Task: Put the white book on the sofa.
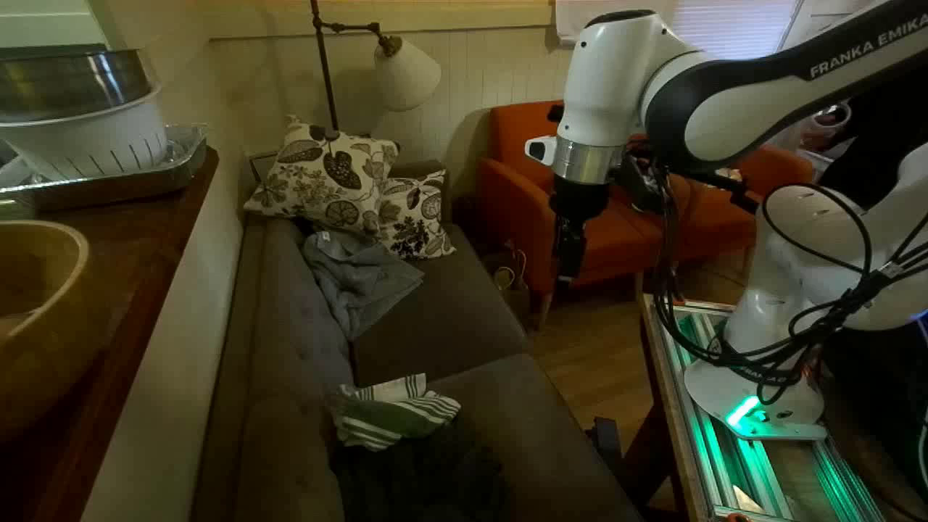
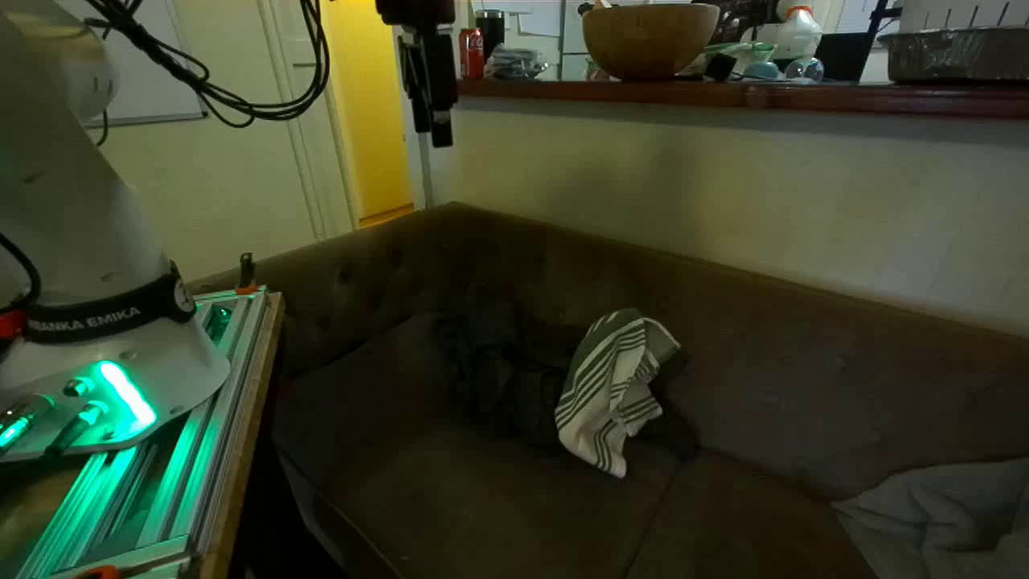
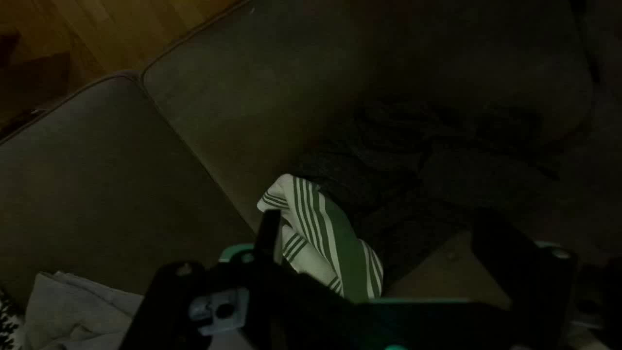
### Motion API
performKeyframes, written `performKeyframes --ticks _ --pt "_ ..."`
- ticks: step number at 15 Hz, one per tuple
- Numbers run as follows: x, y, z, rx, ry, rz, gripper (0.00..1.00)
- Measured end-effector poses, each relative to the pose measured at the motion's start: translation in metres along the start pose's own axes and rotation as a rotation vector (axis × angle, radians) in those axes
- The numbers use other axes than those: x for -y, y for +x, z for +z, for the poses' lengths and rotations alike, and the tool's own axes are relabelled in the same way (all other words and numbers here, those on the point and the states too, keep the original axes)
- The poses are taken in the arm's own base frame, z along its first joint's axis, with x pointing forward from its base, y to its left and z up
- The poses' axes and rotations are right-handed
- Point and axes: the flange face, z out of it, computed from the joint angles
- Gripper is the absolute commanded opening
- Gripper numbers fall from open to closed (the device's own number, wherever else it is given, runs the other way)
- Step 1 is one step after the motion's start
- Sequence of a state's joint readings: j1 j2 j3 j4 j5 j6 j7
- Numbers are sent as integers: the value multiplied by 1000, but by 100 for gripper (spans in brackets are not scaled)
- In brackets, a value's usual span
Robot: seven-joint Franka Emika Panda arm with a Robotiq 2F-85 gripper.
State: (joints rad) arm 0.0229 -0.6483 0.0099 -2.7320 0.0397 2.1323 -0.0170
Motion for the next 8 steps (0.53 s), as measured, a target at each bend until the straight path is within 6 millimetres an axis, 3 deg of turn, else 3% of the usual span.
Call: performKeyframes --ticks 8 --pt "0 0 0 -1 0 8 100"
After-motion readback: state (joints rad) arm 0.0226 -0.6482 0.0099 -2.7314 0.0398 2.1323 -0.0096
